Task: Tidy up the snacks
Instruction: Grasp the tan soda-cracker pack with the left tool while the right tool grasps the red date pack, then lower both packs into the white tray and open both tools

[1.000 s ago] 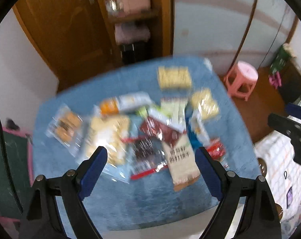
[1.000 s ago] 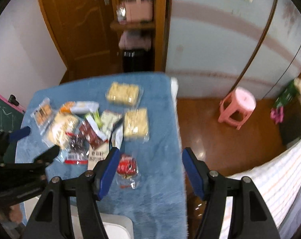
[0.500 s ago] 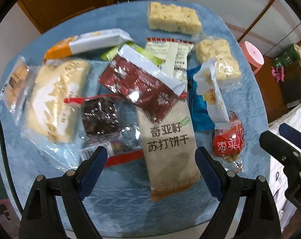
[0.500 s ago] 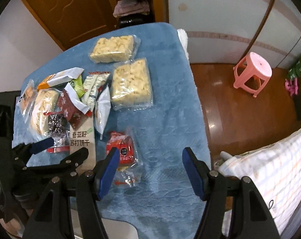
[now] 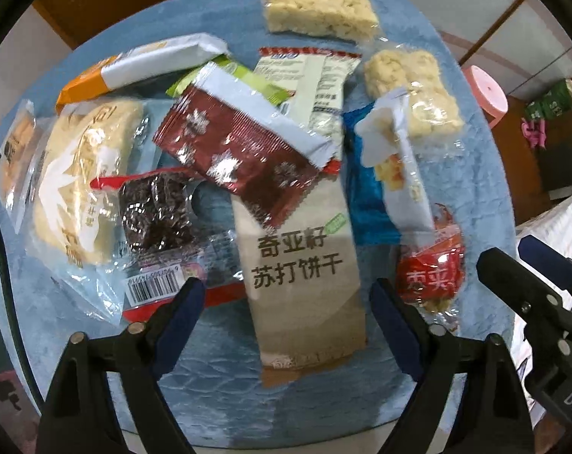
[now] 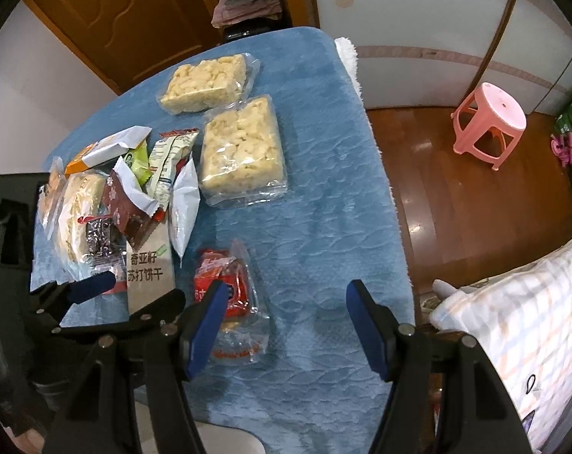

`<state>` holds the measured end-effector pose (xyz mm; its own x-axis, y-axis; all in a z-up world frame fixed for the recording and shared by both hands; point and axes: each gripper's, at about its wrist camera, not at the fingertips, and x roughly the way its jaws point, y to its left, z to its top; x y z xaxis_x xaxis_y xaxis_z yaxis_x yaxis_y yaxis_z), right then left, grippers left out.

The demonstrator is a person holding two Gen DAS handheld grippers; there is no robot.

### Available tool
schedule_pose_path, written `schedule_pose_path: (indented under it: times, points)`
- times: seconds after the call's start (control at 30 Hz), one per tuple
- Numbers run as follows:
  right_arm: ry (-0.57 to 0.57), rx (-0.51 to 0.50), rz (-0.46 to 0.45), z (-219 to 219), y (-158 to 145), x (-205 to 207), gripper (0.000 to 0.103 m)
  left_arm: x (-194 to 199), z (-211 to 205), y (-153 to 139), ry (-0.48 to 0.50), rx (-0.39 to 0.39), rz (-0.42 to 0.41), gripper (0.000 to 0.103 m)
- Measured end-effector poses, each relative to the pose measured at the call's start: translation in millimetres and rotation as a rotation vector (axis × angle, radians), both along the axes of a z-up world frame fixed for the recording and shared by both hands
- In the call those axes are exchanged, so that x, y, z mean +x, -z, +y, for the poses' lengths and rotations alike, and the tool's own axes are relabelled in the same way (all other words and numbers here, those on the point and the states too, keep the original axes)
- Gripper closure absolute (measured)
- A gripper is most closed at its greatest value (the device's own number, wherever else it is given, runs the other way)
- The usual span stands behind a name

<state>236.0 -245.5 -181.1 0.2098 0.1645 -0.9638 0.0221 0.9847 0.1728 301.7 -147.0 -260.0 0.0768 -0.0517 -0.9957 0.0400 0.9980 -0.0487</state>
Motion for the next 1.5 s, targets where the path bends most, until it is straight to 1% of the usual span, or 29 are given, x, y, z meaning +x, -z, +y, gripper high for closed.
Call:
schedule_pose_path:
  times: [0.07, 0.13, 0.2, 0.23, 0.3, 0.4, 0.5, 0.73, 0.87, 0.93, 0.97, 1.0, 1.03, 1.07, 1.17, 1.27, 1.4, 1.43, 1.5]
  points:
    - [-0.006, 0.006, 0.006, 3, 2, 2, 0.037, -2, 3, 3, -0.013, -0.041, 0.015, 0.026]
    - [-0.015, 0.010, 0.014, 6, 6, 3, 0.037, -5, 4, 3, -0.018, -0.048, 0.008, 0.031]
    - [-0.018, 0.008, 0.018, 9, 8, 4, 0.037, -9, 5, 0, -0.017, -0.060, 0.004, 0.046]
    - [-0.018, 0.012, 0.019, 9, 9, 5, 0.037, -11, 6, -1, -0.016, -0.077, 0.004, 0.048]
    - [-0.018, 0.031, 0.023, 10, 11, 5, 0.037, -13, 13, 0, -0.019, -0.084, 0.009, 0.048]
    - [-0.031, 0.046, 0.029, 13, 12, 4, 0.037, -14, 28, -4, -0.029, -0.116, 0.013, 0.049]
    - [-0.042, 0.060, 0.044, 17, 17, 5, 0.037, -15, 38, -7, -0.036, -0.118, 0.009, 0.049]
    - [-0.022, 0.140, 0.096, 19, 34, 9, 0.037, -21, 56, -13, -0.036, -0.110, -0.010, 0.050]
    - [-0.043, 0.131, 0.110, 23, 34, 11, 0.036, -20, 67, -18, -0.032, -0.107, -0.015, 0.050]
    - [-0.082, 0.100, 0.109, 28, 33, 9, 0.040, -21, 67, -19, -0.030, -0.114, -0.016, 0.050]
    - [-0.105, 0.098, 0.104, 34, 32, 8, 0.053, -23, 68, -22, -0.028, -0.122, -0.018, 0.050]
    - [-0.128, 0.106, 0.099, 39, 29, 5, 0.059, -26, 72, -25, -0.024, -0.124, -0.022, 0.050]
    - [-0.141, 0.091, 0.093, 44, 26, 2, 0.060, -31, 78, -32, -0.017, -0.122, -0.032, 0.050]
    - [-0.152, 0.076, 0.083, 47, 23, 0, 0.067, -33, 79, -37, -0.011, -0.118, -0.043, 0.050]
    - [-0.176, 0.012, 0.048, 57, 11, -10, 0.067, -43, 89, -55, 0.002, -0.126, -0.076, 0.050]
    - [-0.172, -0.002, -0.014, 56, -11, -20, 0.068, -58, 99, -85, 0.019, -0.149, -0.130, 0.050]
    - [-0.144, 0.001, -0.133, 54, -60, -41, 0.068, -87, 113, -134, 0.052, -0.171, -0.226, 0.050]
    - [-0.140, 0.012, -0.173, 54, -77, -50, 0.068, -94, 116, -146, 0.061, -0.179, -0.251, 0.050]
    - [-0.138, 0.033, -0.229, 53, -102, -67, 0.068, -120, 127, -176, 0.093, -0.201, -0.311, 0.050]
